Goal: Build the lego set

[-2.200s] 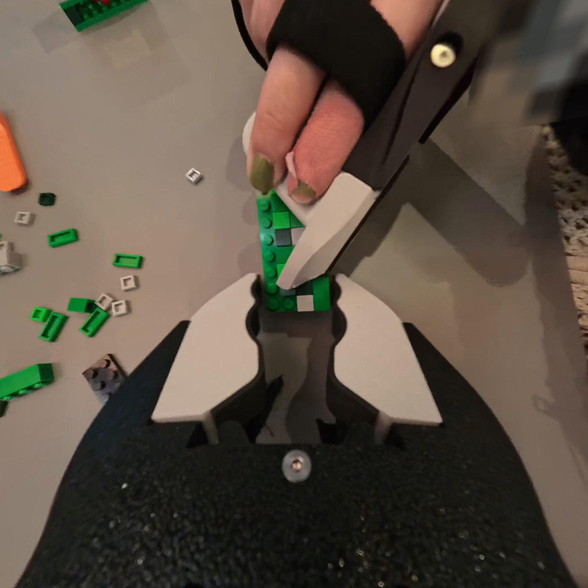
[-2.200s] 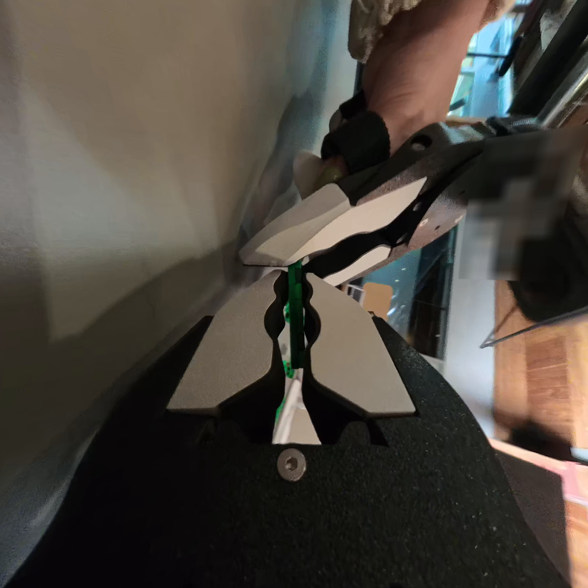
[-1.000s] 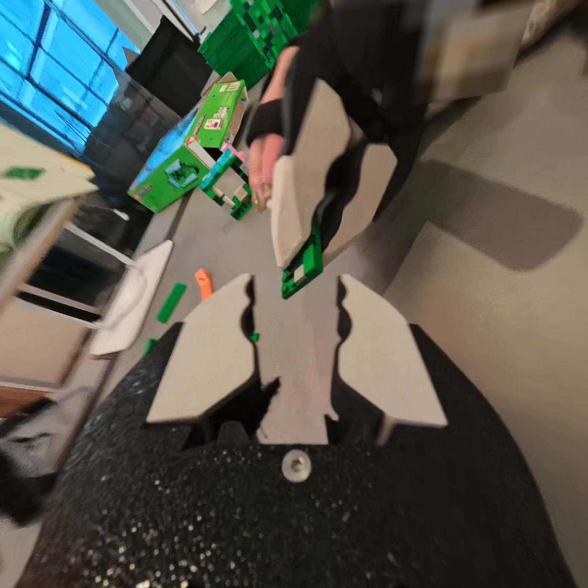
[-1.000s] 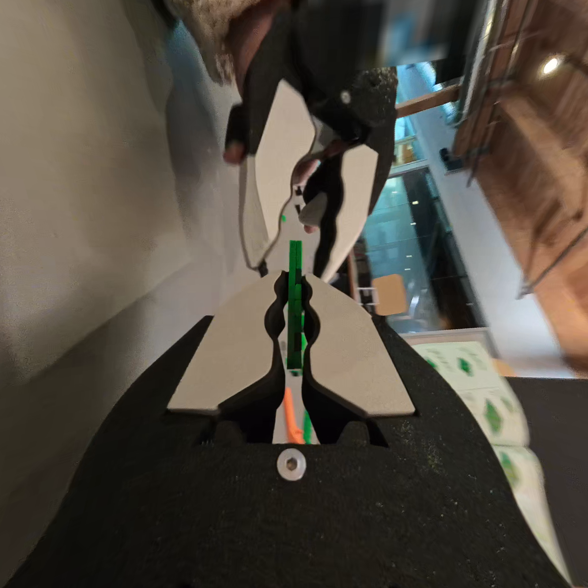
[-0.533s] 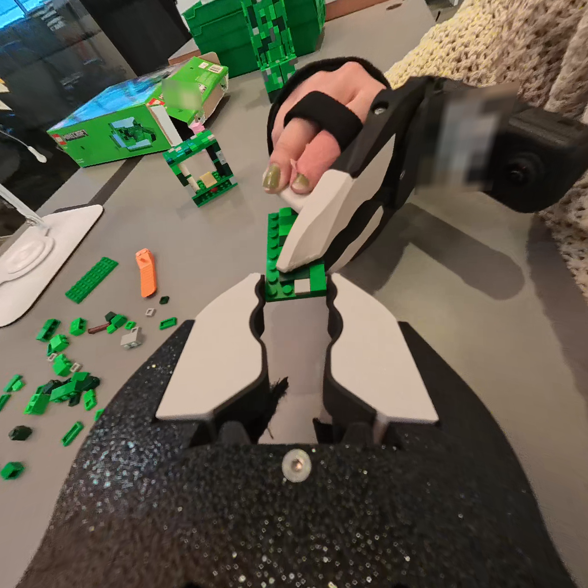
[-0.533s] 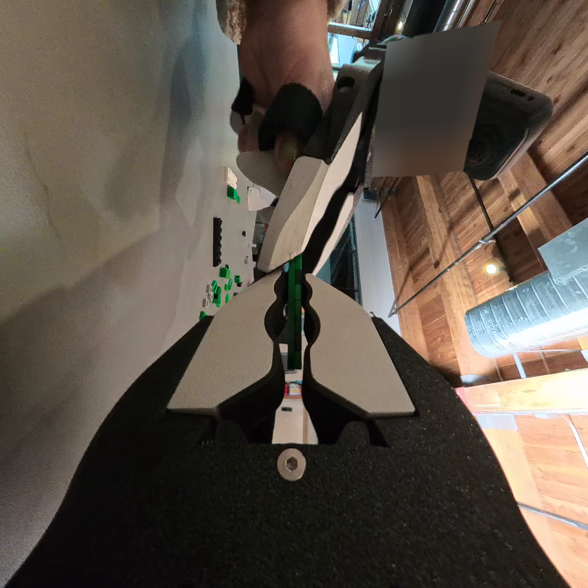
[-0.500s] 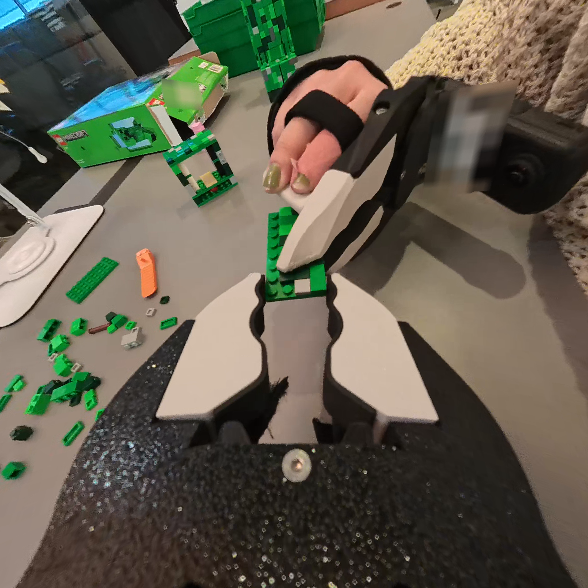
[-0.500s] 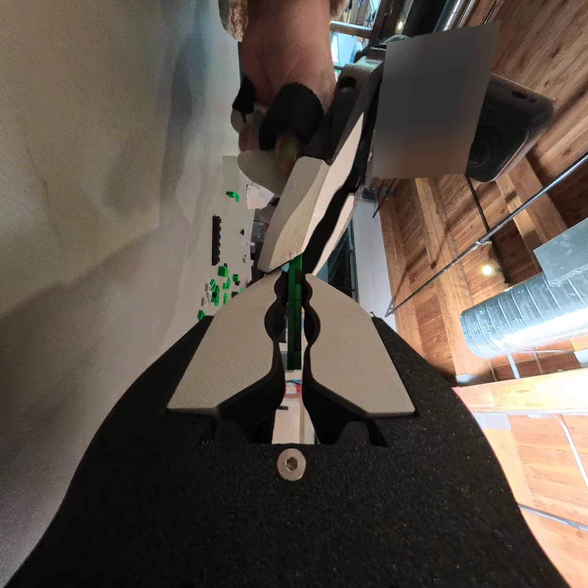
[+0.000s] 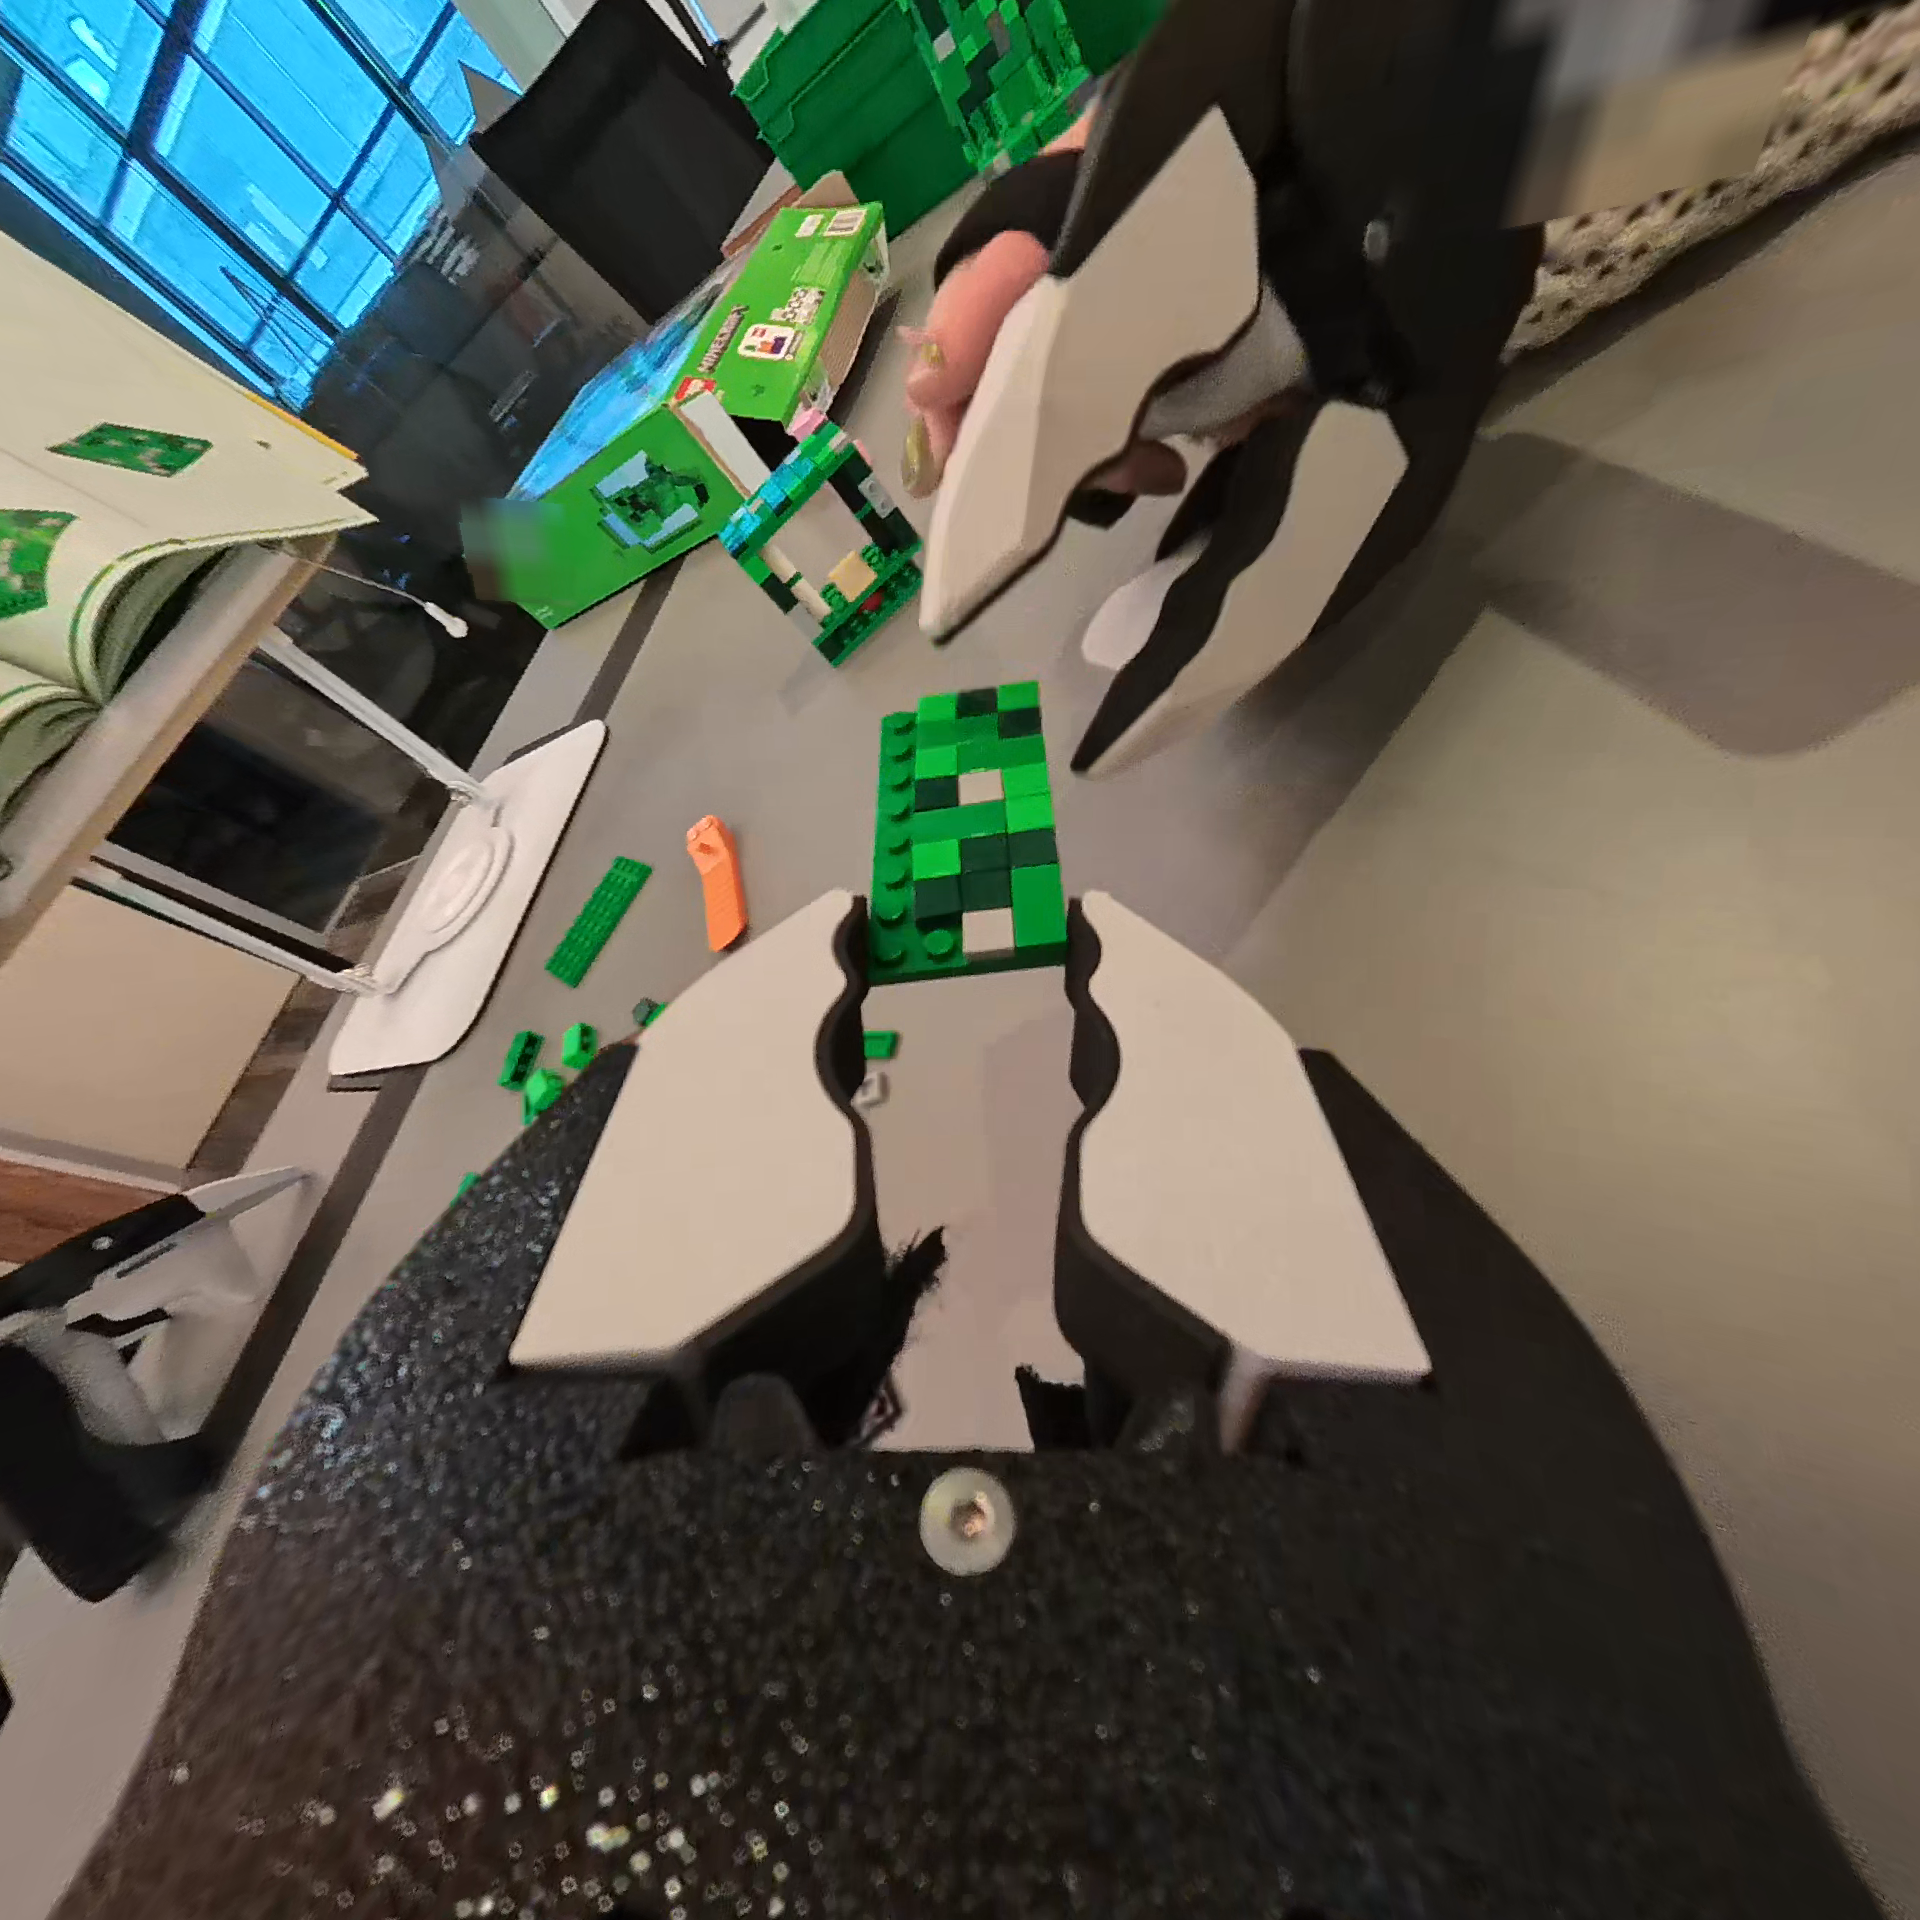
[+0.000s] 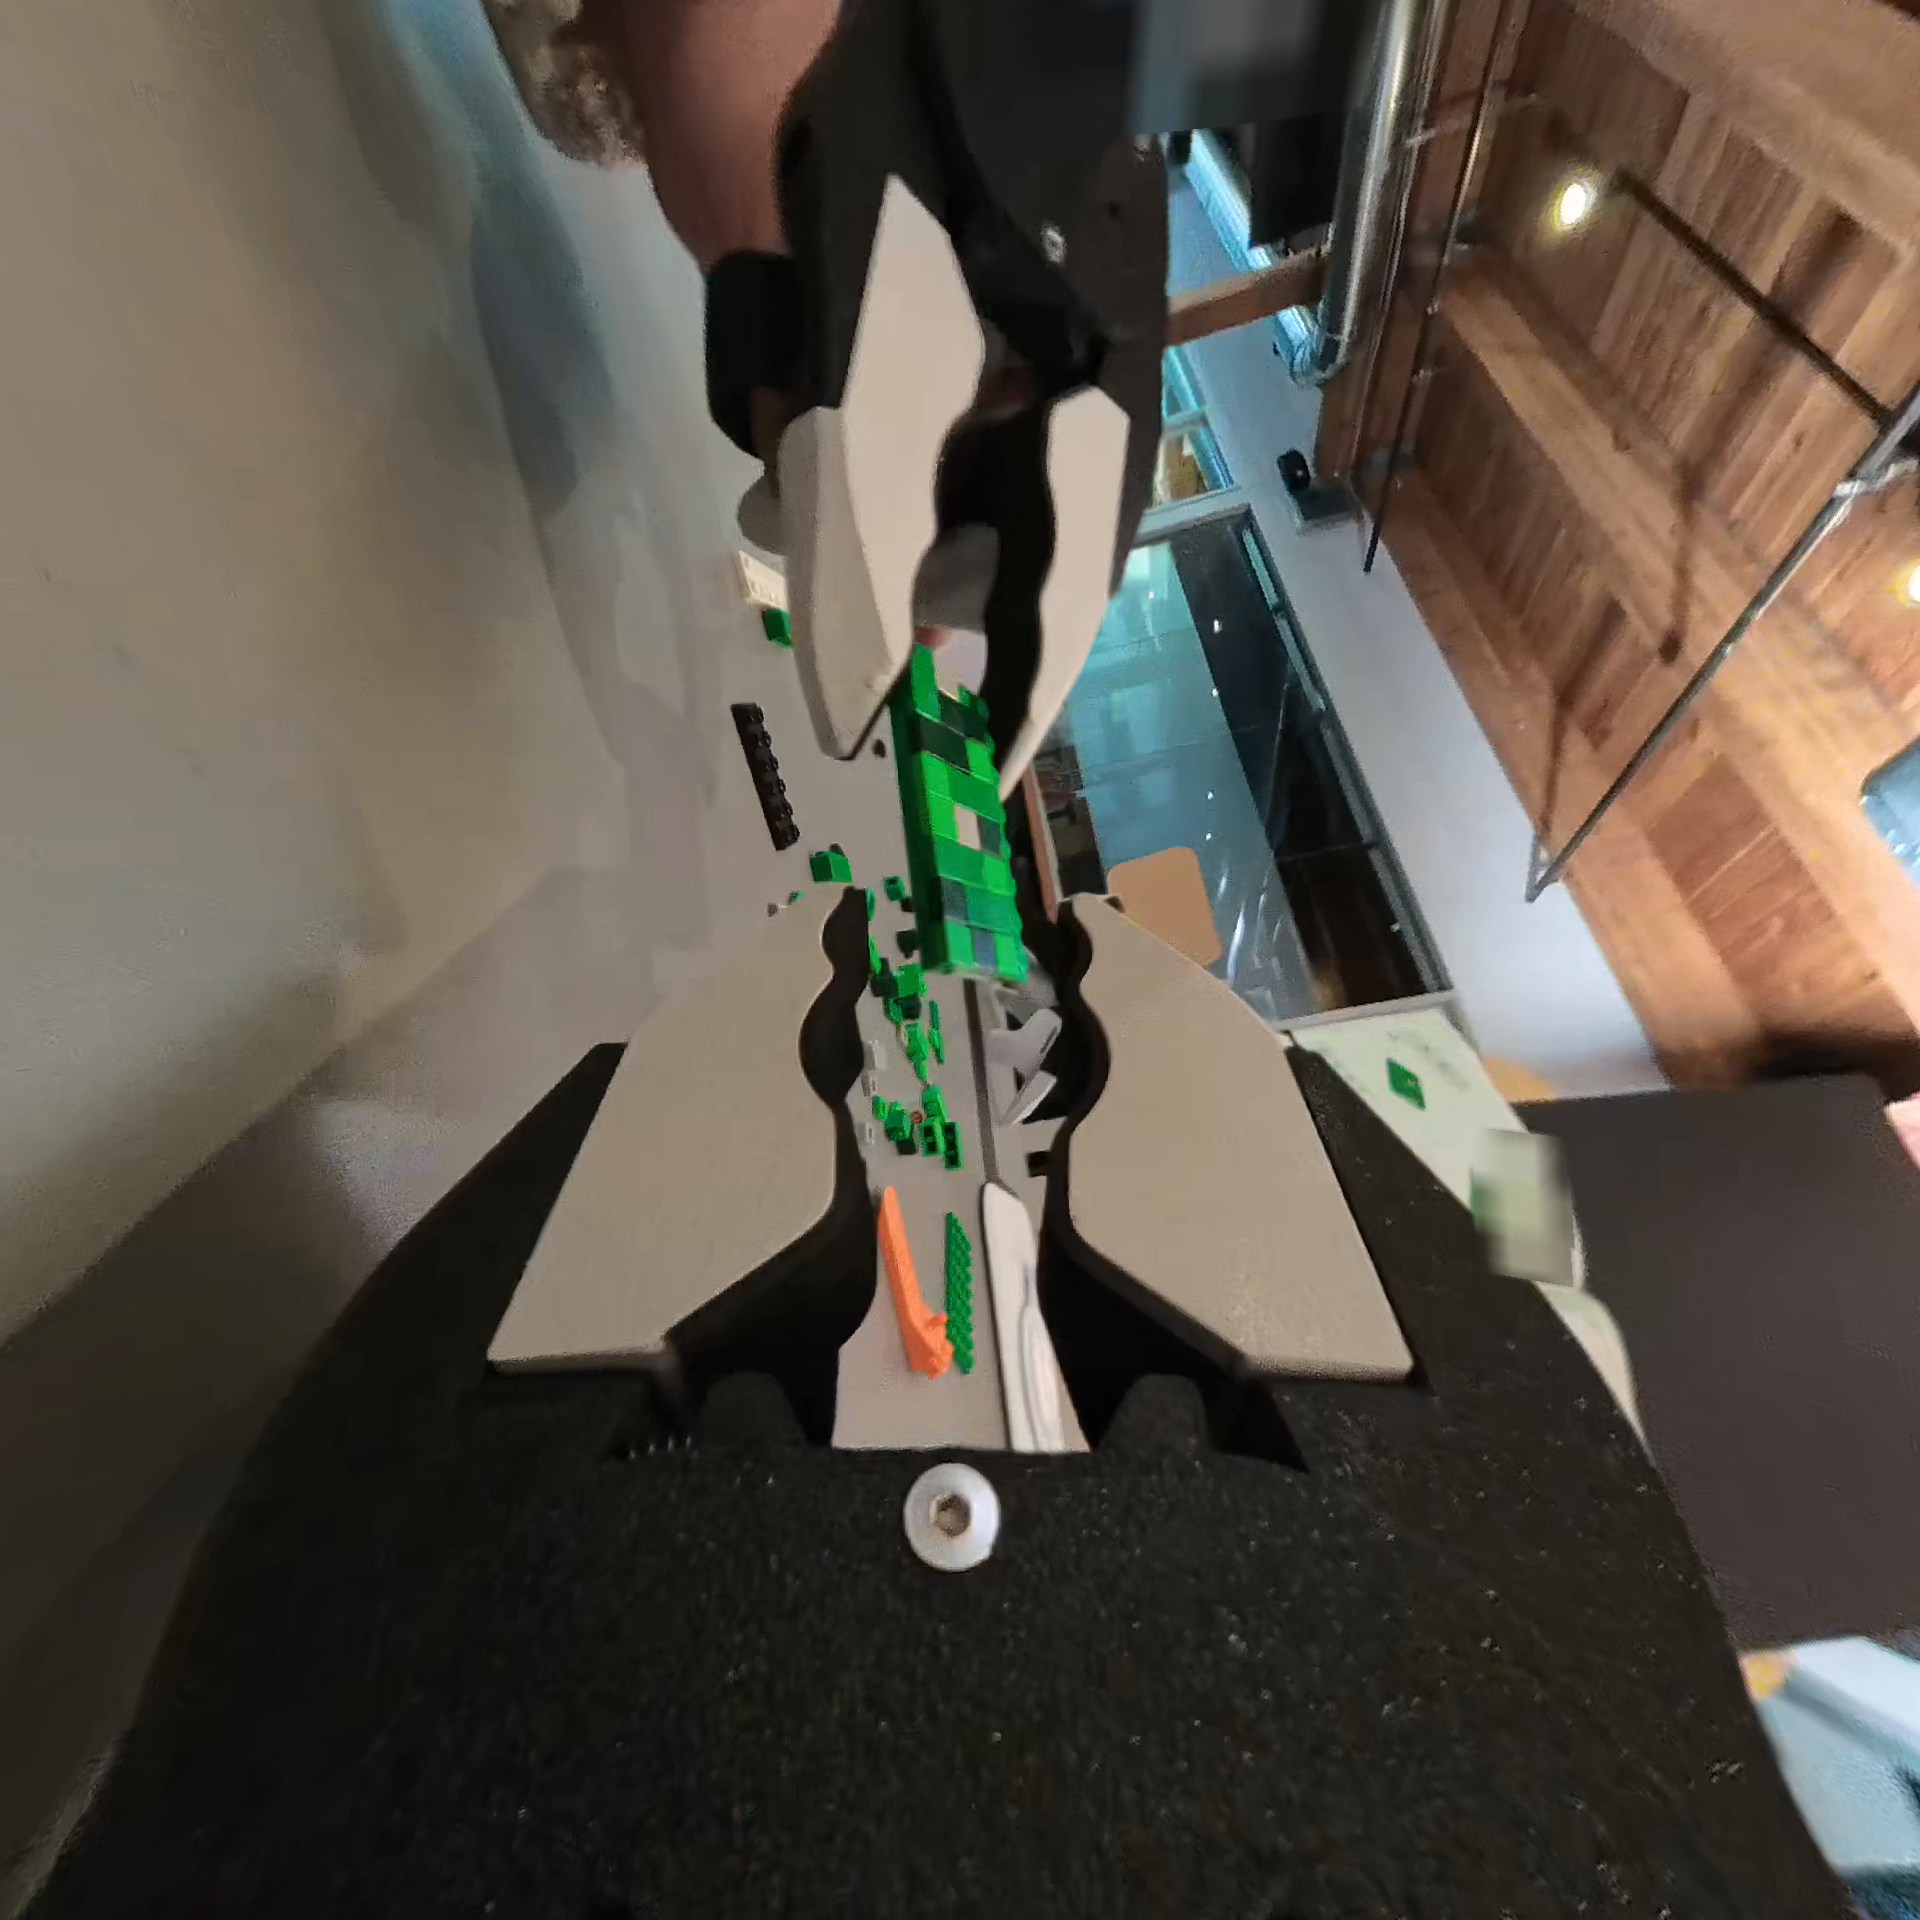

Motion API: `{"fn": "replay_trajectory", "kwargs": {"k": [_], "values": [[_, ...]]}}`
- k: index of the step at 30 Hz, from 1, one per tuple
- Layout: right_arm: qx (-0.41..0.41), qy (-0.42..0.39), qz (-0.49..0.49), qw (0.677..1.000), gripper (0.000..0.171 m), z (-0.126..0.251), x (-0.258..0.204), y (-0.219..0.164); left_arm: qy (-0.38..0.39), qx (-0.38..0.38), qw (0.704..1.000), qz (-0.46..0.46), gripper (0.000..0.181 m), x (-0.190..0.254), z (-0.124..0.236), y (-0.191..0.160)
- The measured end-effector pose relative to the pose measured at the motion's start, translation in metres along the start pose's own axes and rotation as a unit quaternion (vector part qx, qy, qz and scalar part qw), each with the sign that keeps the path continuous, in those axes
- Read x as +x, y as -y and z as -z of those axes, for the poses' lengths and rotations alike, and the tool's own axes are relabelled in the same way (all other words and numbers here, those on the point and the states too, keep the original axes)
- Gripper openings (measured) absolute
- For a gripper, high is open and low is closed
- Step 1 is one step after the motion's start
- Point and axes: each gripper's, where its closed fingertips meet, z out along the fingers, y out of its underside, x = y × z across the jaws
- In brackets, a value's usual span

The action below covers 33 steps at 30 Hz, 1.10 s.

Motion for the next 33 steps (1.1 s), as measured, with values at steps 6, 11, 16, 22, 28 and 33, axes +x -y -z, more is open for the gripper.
{"fn": "replay_trajectory", "kwargs": {"k": [6, 11, 16, 22, 28, 33], "values": [[0.024, 0.081, -0.175, 0.981, 0.030, 0.002, -0.006, 0.008, -0.020, 0.008, 0.999, -0.031, 0.036, 0.008, -0.001, -0.002], [0.055, 0.164, -0.286, 0.942, 0.026, -0.005, -0.006, 0.034, -0.049, 0.010, 0.997, -0.056, 0.036, 0.023, -0.006, -0.002], [0.037, 0.229, -0.301, 0.925, 0.030, -0.011, -0.019, 0.038, -0.062, 0.009, 0.996, -0.058, 0.036, 0.029, -0.007, -0.004], [0.024, 0.240, -0.281, 0.929, 0.029, -0.011, -0.026, 0.036, -0.062, 0.010, 0.996, -0.062, 0.036, 0.030, -0.007, -0.004], [0.017, 0.227, -0.265, 0.937, 0.029, -0.014, -0.024, 0.033, -0.059, 0.014, 0.996, -0.063, 0.036, 0.029, -0.006, -0.003], [0.015, 0.229, -0.261, 0.938, 0.024, -0.013, -0.023, 0.032, -0.058, 0.010, 0.996, -0.073, 0.036, 0.031, -0.007, -0.004]]}}
